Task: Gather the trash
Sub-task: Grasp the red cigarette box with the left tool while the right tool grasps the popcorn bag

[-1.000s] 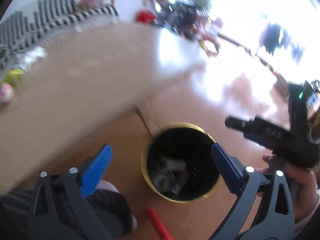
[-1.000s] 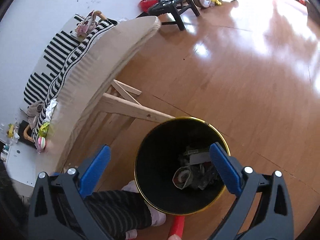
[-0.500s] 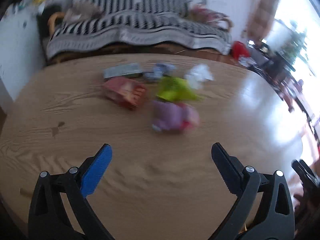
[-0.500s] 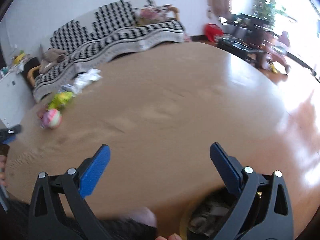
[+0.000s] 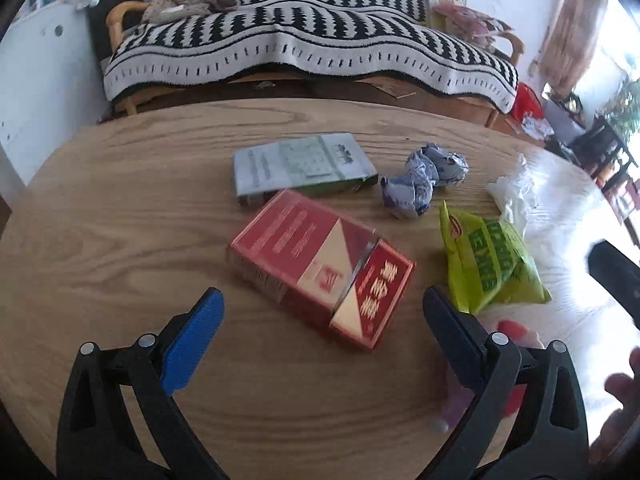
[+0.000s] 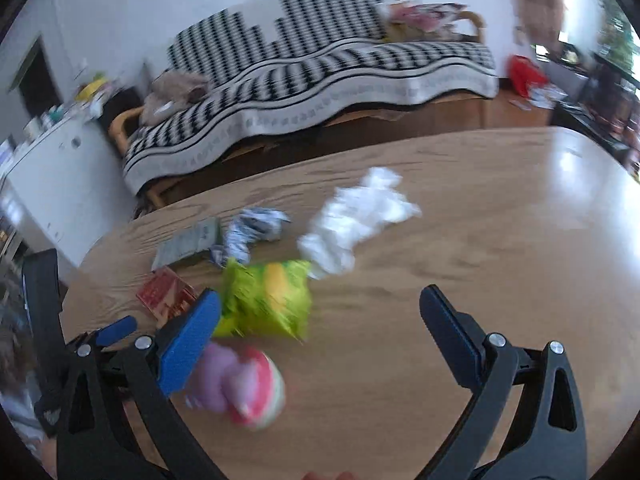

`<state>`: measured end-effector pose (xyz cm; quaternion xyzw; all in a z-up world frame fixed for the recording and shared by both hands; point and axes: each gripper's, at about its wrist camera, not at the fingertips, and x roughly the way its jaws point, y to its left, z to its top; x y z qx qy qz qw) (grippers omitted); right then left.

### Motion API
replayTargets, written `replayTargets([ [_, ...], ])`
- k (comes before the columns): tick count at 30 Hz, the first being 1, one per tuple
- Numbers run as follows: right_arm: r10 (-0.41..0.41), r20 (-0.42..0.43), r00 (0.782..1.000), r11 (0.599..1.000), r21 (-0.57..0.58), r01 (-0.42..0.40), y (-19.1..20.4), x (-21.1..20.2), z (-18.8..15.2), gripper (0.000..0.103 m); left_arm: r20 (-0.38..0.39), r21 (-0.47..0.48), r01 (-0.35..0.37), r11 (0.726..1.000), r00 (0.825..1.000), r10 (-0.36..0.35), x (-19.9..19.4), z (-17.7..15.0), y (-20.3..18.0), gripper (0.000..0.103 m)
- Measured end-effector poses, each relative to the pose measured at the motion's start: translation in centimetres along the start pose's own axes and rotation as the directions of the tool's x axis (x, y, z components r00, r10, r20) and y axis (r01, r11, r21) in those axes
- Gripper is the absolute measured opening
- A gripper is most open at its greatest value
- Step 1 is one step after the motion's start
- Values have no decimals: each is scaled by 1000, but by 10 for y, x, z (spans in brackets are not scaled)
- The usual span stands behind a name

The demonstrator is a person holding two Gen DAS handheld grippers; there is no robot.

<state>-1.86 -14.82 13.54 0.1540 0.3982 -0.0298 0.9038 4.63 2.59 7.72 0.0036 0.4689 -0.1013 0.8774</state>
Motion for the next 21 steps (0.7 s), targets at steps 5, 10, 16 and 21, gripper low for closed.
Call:
replayTargets([
  [5,36,-59,998,998,-49,-39,22,29,7,96,1,58,12,998,1000,-12,22,8,-8,97],
  [10,-65,-80,995,989,-139,54,43,50,8,96,-5,78,-38,996,999,38,22,4,14,97],
  [16,-74,-96,993,985,-166,57,48,60,2,96,-33,84,-44,996,998,47,1,-18,50,97],
  [21,-25,-138,990,995,-100,11,43,67,0,96,6,-49,-5,999,1000,6,-11,-9,61,97],
])
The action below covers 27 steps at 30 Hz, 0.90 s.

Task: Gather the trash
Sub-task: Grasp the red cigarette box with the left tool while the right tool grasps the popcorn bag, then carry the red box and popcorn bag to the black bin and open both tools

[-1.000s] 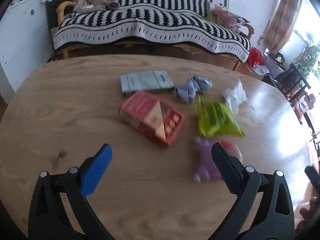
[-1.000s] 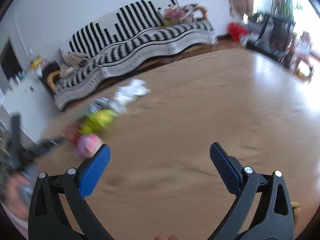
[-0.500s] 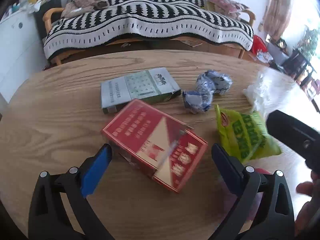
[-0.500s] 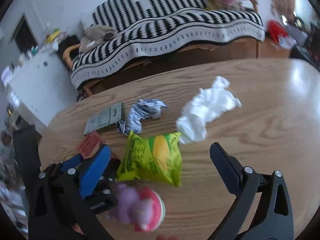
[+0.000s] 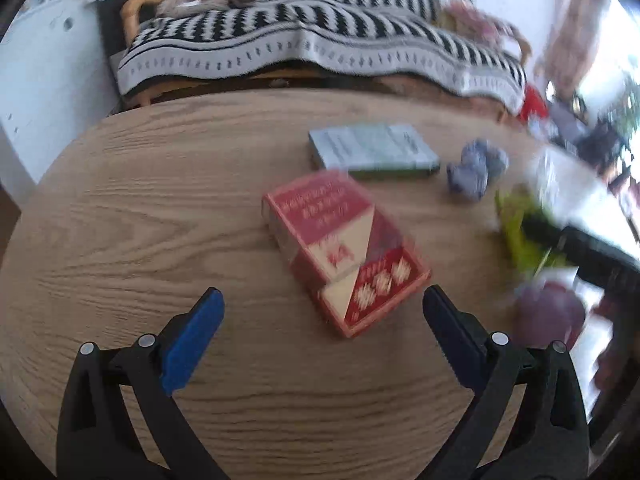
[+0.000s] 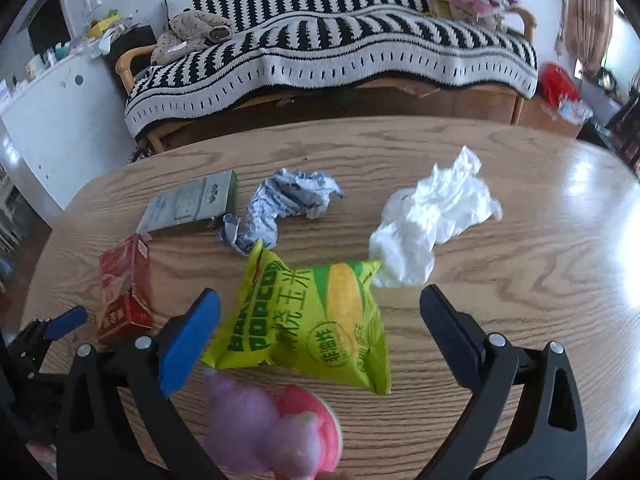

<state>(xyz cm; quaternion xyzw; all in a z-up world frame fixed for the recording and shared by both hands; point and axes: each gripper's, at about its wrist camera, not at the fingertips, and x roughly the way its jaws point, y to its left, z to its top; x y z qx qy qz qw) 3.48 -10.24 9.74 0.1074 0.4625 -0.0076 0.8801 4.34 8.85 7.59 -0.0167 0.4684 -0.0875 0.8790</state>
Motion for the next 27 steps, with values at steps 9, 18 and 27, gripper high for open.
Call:
replayTargets([
  [9,-82,-30,996,993,-83,79,0,18,-8,96,3,38,-121,992,993,121,42,22,-33,97],
  [18,-23,40,999,999,-24,24,-19,4,-8,53,32,-15,-65,998,997,65,26,20,-2,57],
  [27,-14,90,996,1000,-25,16,-17,-15,-2,52,47,7,-36,999,998,35,19,18,-11,57],
])
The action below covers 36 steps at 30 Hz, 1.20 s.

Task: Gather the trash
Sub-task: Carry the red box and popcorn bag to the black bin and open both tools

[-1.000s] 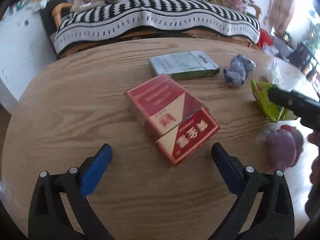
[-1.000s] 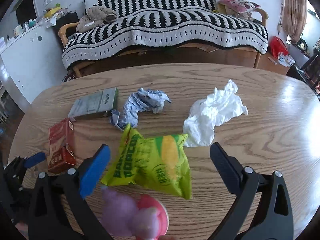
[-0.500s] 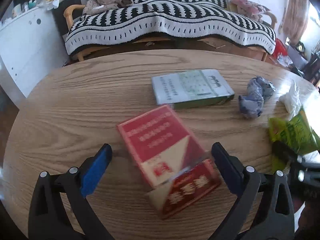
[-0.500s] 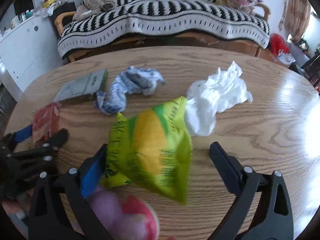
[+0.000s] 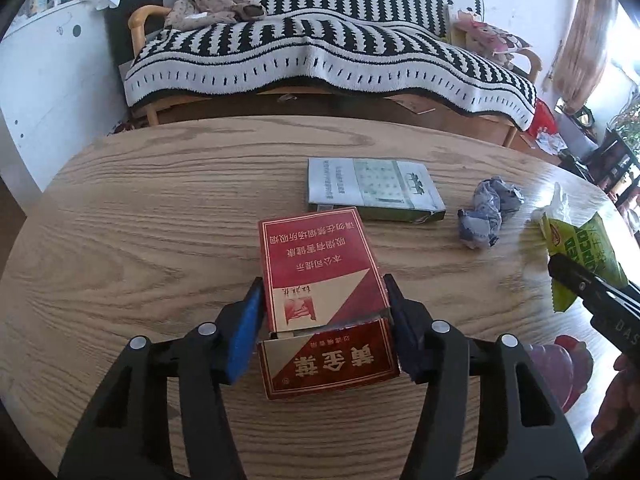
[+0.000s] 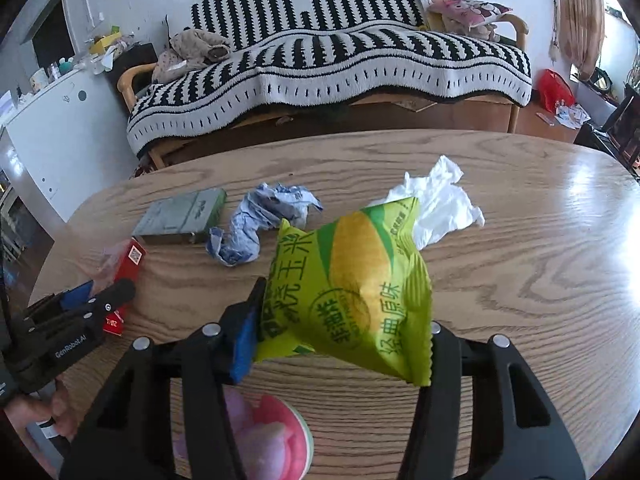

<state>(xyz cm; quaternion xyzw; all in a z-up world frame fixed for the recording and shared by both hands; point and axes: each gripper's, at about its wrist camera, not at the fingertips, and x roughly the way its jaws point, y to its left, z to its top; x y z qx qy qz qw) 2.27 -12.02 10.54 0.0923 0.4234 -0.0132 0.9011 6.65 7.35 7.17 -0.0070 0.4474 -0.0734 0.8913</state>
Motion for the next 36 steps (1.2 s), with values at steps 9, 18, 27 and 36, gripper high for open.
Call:
replayTargets([
  [9,122,174,977,988,72,-136,-6,-51,13,52,2,-3,26,1000,1000,-26,-5,0,-1,56],
  [18,134,139,981,986,78,-145,-11,-47,14,52,22,34,15,999,1000,-16,-10,1,-6,56],
  [27,147,121,982,986,64,-156,-7,-40,13,52,15,37,24,999,1000,-24,-9,1,-8,56],
  [36,151,119,981,985,66,-160,-5,-40,12,52,20,41,22,999,1000,-22,-9,0,-10,56],
])
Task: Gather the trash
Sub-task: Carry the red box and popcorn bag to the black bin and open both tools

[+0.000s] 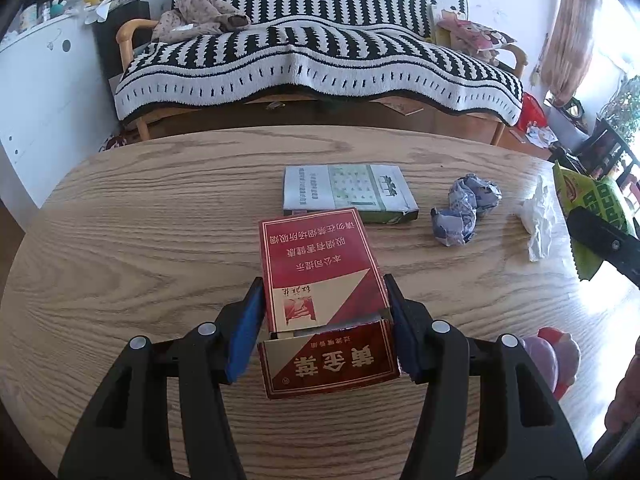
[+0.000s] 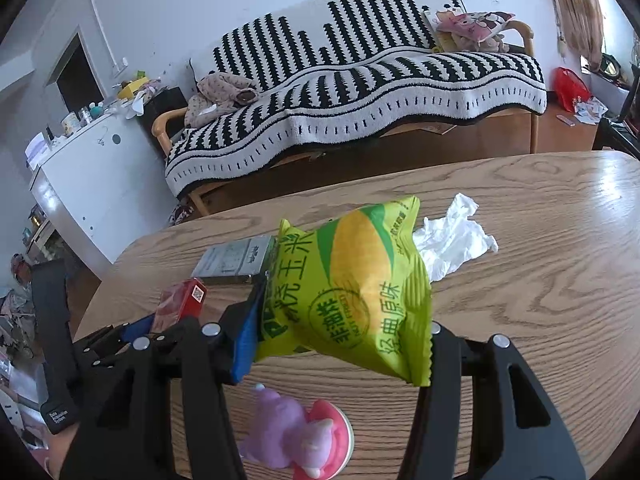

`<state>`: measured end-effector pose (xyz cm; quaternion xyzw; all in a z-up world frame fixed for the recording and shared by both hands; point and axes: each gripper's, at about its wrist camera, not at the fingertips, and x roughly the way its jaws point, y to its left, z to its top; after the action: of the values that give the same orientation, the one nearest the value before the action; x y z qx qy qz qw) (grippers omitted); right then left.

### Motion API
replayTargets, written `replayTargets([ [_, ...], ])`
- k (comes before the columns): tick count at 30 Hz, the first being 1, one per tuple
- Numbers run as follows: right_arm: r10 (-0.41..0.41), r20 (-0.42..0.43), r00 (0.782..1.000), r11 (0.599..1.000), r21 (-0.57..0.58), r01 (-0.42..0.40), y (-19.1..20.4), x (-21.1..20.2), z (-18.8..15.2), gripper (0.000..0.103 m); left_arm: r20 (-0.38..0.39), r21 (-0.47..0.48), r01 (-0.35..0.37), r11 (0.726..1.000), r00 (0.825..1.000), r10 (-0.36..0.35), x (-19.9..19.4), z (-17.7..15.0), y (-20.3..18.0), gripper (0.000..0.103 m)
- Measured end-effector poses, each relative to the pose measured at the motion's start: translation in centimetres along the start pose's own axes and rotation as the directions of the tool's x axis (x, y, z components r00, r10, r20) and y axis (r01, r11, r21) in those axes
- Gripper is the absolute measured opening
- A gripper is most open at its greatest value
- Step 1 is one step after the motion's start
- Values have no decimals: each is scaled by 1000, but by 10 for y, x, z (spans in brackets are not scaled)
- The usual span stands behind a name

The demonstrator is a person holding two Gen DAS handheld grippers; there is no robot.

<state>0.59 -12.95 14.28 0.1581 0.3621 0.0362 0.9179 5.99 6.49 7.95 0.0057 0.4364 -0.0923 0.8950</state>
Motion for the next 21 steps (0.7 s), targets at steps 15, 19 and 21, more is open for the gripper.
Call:
replayTargets([
  [15,18,127,992,998,61,-25,-25,-116,-9,52,62,39,172,984,983,-174,-109,-28,-63,56],
  [19,-87,143,986,995,63,79,-64,-193,-48,52,43,146,248,958,965,-257,-160,-59,-118,56],
  [21,-144,171,975,987,99,128,-89,-238,-68,52,20,215,303,928,949,-315,-183,-78,-158,56],
])
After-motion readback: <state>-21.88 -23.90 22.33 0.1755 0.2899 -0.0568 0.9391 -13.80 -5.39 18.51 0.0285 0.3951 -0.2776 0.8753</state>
